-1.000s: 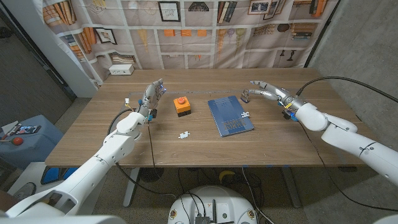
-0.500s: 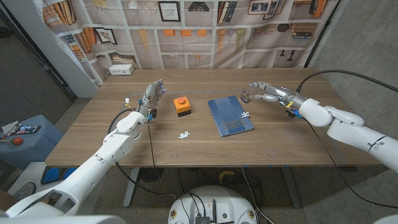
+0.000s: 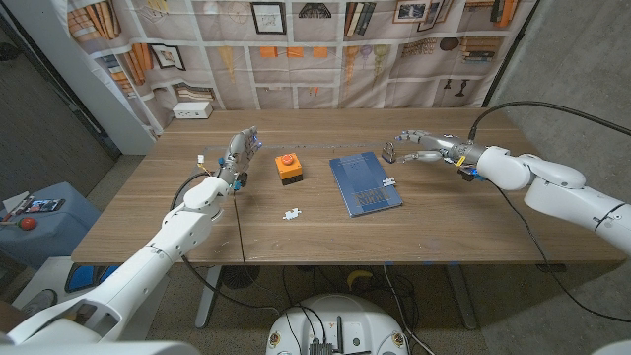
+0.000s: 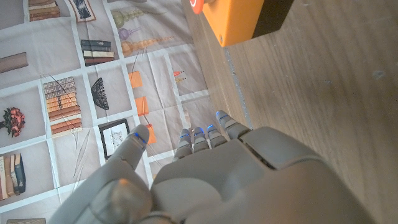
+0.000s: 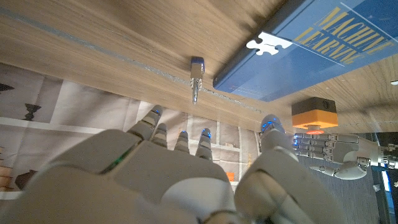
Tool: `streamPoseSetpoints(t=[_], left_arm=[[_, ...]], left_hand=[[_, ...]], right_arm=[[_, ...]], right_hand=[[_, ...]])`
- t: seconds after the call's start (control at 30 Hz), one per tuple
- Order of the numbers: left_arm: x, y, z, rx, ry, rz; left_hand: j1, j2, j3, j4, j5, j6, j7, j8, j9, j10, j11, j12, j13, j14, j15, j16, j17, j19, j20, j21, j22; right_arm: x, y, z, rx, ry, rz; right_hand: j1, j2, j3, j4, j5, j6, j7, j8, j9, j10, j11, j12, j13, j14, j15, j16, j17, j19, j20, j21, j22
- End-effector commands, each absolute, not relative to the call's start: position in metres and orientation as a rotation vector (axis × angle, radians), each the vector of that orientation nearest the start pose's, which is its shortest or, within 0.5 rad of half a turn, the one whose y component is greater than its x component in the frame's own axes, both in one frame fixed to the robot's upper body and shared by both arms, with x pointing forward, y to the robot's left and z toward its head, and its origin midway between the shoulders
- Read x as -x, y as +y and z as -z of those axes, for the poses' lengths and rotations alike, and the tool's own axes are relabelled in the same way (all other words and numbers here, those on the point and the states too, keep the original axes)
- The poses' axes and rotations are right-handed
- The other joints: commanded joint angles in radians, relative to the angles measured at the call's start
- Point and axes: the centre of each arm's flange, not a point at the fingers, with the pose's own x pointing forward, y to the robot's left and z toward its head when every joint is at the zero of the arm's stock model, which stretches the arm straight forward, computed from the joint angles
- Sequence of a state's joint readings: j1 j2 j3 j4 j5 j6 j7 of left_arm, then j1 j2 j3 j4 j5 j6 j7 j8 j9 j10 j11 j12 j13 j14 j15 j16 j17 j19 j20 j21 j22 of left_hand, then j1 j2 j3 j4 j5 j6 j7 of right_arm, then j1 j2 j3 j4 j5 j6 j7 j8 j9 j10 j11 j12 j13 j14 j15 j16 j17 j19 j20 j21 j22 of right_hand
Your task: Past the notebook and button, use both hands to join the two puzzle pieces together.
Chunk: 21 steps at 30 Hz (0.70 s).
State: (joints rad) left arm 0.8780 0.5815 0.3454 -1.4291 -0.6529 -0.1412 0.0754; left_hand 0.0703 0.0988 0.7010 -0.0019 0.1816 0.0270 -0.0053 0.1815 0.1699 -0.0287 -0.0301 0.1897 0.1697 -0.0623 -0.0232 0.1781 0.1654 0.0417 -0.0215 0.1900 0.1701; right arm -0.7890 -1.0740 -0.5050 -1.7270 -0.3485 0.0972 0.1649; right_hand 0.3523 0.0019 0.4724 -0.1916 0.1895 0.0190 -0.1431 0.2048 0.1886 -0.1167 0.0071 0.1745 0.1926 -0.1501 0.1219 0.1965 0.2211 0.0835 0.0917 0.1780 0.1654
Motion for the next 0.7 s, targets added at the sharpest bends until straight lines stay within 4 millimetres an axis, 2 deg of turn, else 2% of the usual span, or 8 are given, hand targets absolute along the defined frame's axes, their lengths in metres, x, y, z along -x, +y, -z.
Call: streamPoseSetpoints(t=[0.03,0.33,0.43,0.6,0.7], left_arm=[[-0.644,0.308,0.023,0.009,-0.501,0.126],[-0.644,0.308,0.025,0.008,-0.487,0.114],[-0.643,0.309,0.027,0.012,-0.484,0.111],[-0.642,0.31,0.029,0.013,-0.474,0.1],[-0.641,0.31,0.03,0.013,-0.469,0.097]], left_hand=[[0.006,0.087,0.01,0.004,0.0,0.008,0.004,0.002,0.004,0.006,-0.006,0.005,0.003,0.006,0.001,0.005,0.005,0.007,0.0,0.008,0.001],[0.009,0.09,0.014,0.005,0.0,0.011,0.004,0.002,0.004,0.008,-0.006,0.004,0.003,0.01,0.0,0.005,0.004,0.01,0.0,0.008,0.001],[0.009,0.09,0.015,0.005,0.0,0.011,0.004,0.002,0.004,0.009,-0.005,0.004,0.003,0.011,-0.001,0.005,0.004,0.01,0.001,0.008,0.001],[0.01,0.09,0.016,0.005,0.0,0.012,0.003,0.002,0.004,0.011,-0.006,0.004,0.003,0.012,-0.001,0.005,0.004,0.011,0.0,0.008,0.001],[0.01,0.09,0.016,0.006,0.0,0.013,0.004,0.002,0.004,0.011,-0.004,0.004,0.003,0.012,-0.001,0.004,0.004,0.011,0.0,0.007,0.001]], right_arm=[[-0.579,-0.3,-0.042,1.688,-0.496,-0.222],[-0.581,-0.292,-0.044,1.785,-0.467,-0.21],[-0.581,-0.289,-0.044,1.808,-0.458,-0.207],[-0.581,-0.286,-0.042,1.854,-0.442,-0.206],[-0.581,-0.284,-0.041,1.873,-0.443,-0.199]], right_hand=[[0.039,-0.011,0.017,0.0,0.003,0.019,-0.011,0.017,0.005,-0.003,0.006,0.011,0.003,0.006,0.005,0.01,0.001,0.019,0.004,0.013,0.001],[0.095,-0.035,0.032,0.0,0.009,0.056,-0.018,0.039,0.01,-0.007,0.02,0.015,0.006,0.013,0.017,0.014,0.002,0.037,0.023,0.014,0.0],[0.121,-0.045,0.039,0.0,0.009,0.083,-0.017,0.053,0.013,-0.001,0.022,0.019,0.007,0.018,0.015,0.017,0.002,0.044,0.021,0.014,0.0],[0.148,-0.054,0.047,0.0,0.007,0.093,-0.018,0.06,0.015,-0.01,0.032,0.017,0.008,0.016,0.021,0.016,0.002,0.046,0.023,0.012,0.0],[0.177,-0.063,0.054,0.0,0.005,0.091,-0.02,0.063,0.018,-0.019,0.038,0.016,0.009,0.013,0.026,0.015,0.002,0.028,0.041,0.004,0.0]])
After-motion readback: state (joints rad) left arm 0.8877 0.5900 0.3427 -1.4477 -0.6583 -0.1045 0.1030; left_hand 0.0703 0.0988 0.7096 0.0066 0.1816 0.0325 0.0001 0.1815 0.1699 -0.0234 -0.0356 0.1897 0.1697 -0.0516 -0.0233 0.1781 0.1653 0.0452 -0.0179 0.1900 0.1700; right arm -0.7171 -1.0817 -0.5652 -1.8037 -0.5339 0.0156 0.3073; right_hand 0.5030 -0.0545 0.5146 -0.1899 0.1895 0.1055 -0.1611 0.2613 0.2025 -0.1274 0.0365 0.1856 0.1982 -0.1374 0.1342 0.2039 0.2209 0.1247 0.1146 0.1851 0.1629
